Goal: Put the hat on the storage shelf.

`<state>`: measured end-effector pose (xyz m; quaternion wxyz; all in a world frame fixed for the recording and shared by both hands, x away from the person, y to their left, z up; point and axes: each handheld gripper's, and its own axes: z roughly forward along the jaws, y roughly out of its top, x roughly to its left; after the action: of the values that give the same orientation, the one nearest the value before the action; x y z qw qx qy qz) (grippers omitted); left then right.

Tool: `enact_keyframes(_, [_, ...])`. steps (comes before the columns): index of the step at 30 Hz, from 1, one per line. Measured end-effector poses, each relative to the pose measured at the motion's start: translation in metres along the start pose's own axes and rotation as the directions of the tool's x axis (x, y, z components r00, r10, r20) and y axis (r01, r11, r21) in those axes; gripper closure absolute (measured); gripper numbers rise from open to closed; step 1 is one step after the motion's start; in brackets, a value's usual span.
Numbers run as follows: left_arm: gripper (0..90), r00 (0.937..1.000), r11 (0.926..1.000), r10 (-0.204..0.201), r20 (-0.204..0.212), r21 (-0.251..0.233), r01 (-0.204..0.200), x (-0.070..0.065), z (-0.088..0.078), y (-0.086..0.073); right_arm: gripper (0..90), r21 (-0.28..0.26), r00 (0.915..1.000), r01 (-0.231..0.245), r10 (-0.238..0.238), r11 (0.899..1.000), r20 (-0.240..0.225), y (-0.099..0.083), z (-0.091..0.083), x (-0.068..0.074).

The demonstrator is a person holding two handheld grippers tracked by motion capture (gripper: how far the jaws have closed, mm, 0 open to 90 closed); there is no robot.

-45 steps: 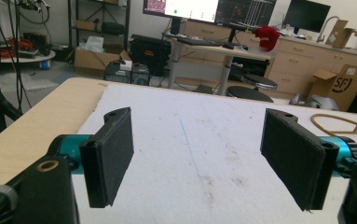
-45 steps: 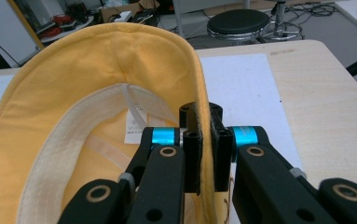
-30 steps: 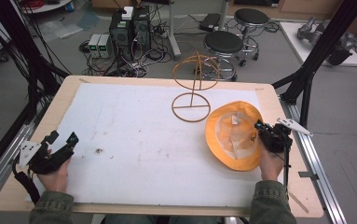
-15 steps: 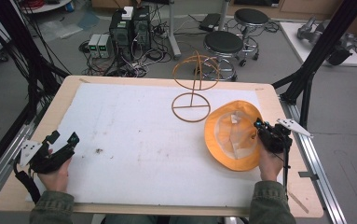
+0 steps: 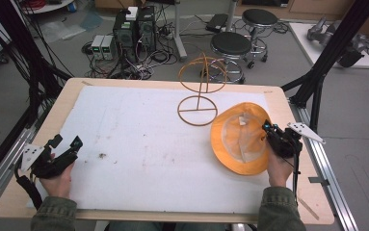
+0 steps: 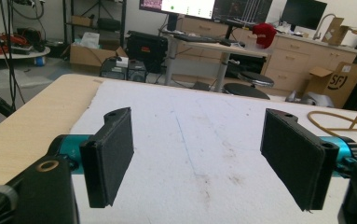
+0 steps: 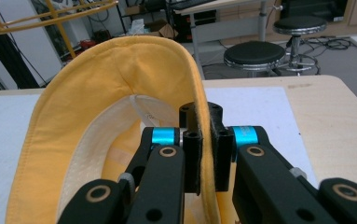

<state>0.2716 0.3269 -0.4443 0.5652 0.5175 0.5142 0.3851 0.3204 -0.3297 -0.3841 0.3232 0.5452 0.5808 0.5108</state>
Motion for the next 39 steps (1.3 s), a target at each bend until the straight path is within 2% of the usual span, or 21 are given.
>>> enact_keyframes(6, [25.7, 1.0, 1.0, -0.001, -0.001, 0.0, 0.001, 0.0, 0.0, 0.0, 86.4, -0.023, 0.9999, 0.005, -0.006, 1.0, -0.014, 0.001, -0.001, 0.001])
enact_keyframes(13, [25.7, 1.0, 1.0, -0.001, 0.0, 0.0, 0.001, 0.0, 0.0, 0.0, 86.4, -0.049, 0.9997, -0.017, 0.016, 0.999, -0.02, 0.003, -0.003, 0.001])
enact_keyframes(17, [25.7, 1.0, 1.0, -0.002, 0.002, 0.0, 0.002, 0.0, 0.0, 0.0, 86.4, -0.091, 0.9991, -0.007, 0.003, 0.996, -0.042, 0.008, -0.005, 0.0])
enact_keyframes(21, [25.7, 1.0, 1.0, -0.003, 0.002, -0.001, 0.003, 0.0, 0.0, 0.0, 86.3, -0.151, 0.998, 0.012, -0.021, 0.988, -0.06, 0.012, -0.008, 0.002])
enact_keyframes(25, [25.7, 1.0, 1.0, -0.007, 0.003, -0.001, 0.007, 0.0, 0.0, 0.0, 86.4, -0.201, 0.9956, 0.035, -0.052, 0.979, -0.078, 0.018, -0.01, 0.005])
enact_keyframes(27, [25.7, 1.0, 1.0, -0.008, 0.006, 0.0, 0.008, 0.0, 0.0, -0.001, 86.4, -0.227, 0.9944, 0.031, -0.053, 0.973, -0.091, 0.021, -0.01, 0.006])
enact_keyframes(28, [25.7, 1.0, 1.0, -0.006, 0.006, 0.001, 0.006, 0.0, -0.001, -0.001, 86.4, -0.263, 0.9938, 0.033, -0.059, 0.964, -0.094, 0.024, -0.01, 0.007])
enact_keyframes(29, [25.7, 1.0, 1.0, -0.007, 0.005, -0.001, 0.007, 0.0, -0.001, -0.001, 86.4, -0.263, 0.9938, 0.033, -0.059, 0.964, -0.094, 0.024, -0.01, 0.007])
enact_keyframes(33, [25.7, 0.9999, 0.9999, -0.01, 0.005, -0.004, 0.01, 0.0, -0.003, -0.001, 86.4, -0.336, 0.9934, 0.007, -0.045, 0.942, -0.106, 0.029, -0.012, 0.006])
enact_keyframes(34, [25.7, 0.9999, 0.9999, -0.011, 0.008, -0.002, 0.011, 0.0, -0.002, -0.001, 86.4, -0.368, 0.9935, 0.0, -0.042, 0.93, -0.106, 0.031, -0.013, 0.004])
enact_keyframes(36, [25.7, 0.9998, 0.9999, -0.01, 0.015, 0.003, 0.01, -0.001, 0.0, -0.001, 86.4, -0.377, 0.9935, -0.005, -0.038, 0.926, -0.107, 0.032, -0.014, 0.004])
enact_keyframes(38, [25.7, 0.9997, 1.0, -0.009, 0.021, 0.003, 0.009, -0.003, 0.003, -0.002, 86.4, -0.405, 0.9943, -0.014, -0.03, 0.914, -0.102, 0.035, -0.017, 0.002])
enact_keyframes(39, [25.7, 0.9996, 1.0, -0.007, 0.026, 0.004, 0.007, -0.004, 0.004, -0.002, 86.4, -0.405, 0.9943, -0.014, -0.03, 0.914, -0.102, 0.035, -0.017, 0.002])
